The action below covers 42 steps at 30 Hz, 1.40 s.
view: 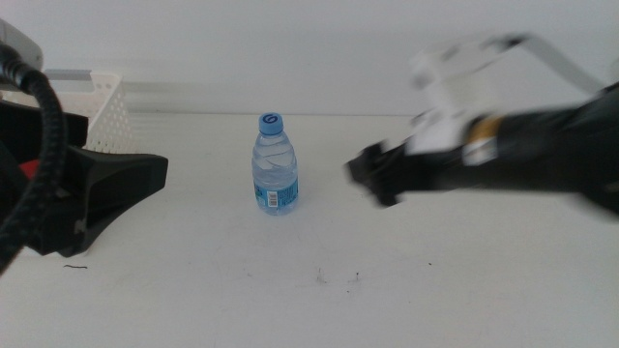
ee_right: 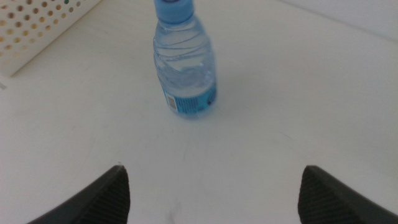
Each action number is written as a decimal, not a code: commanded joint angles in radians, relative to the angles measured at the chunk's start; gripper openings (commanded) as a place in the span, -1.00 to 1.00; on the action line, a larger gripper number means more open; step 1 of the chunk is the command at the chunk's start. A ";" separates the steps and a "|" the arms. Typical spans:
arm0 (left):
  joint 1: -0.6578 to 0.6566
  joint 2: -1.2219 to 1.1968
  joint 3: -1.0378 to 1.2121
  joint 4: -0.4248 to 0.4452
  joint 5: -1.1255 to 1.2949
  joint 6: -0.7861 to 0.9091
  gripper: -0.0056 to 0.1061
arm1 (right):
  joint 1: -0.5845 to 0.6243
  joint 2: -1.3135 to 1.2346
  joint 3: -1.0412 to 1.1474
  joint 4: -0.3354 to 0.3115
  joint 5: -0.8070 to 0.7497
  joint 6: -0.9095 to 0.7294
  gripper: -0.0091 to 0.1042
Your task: Use arms to grab the bottles and put them into the dustbin to the left of the table.
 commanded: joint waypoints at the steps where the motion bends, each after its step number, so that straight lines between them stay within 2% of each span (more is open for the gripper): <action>1: -0.003 -0.005 -0.002 -0.004 -0.012 -0.009 0.78 | 0.001 -0.129 -0.043 -0.009 0.188 -0.029 0.78; 6: -0.003 -0.005 -0.002 -0.004 -0.012 -0.009 0.78 | 0.001 -0.274 -0.162 -0.018 0.347 -0.038 0.78; 22: -0.003 -0.005 -0.002 0.003 -0.028 -0.009 0.78 | 0.001 -0.304 -0.172 -0.006 0.341 -0.036 0.78; 27: -0.003 -0.010 0.008 0.095 -0.084 -0.006 0.78 | 0.001 -0.304 -0.172 -0.006 0.341 -0.036 0.78; 31: -0.028 -0.038 0.185 0.026 -0.377 -0.013 0.78 | 0.001 -0.304 -0.172 -0.006 0.341 -0.036 0.78; 33: -0.084 -0.059 0.347 0.075 -0.588 -0.057 0.78 | 0.001 -0.304 -0.172 -0.006 0.341 -0.036 0.78; 35: -0.156 -0.063 0.509 0.200 -0.890 -0.170 0.78 | 0.001 -0.304 -0.172 -0.006 0.341 -0.036 0.78; 36: -0.191 -0.050 0.599 0.234 -1.065 -0.236 0.78 | 0.001 -0.304 -0.172 -0.006 0.341 -0.036 0.78; 38: -0.244 -0.002 0.743 0.224 -1.338 -0.273 0.78 | 0.001 -0.304 -0.172 -0.006 0.341 -0.036 0.78; 40: -0.267 0.050 0.813 0.208 -1.420 -0.273 0.78 | 0.001 -0.304 -0.172 -0.006 0.341 -0.036 0.78; 42: -0.271 0.105 0.836 0.190 -1.402 -0.274 0.78 | 0.001 -0.304 -0.172 -0.006 0.341 -0.036 0.78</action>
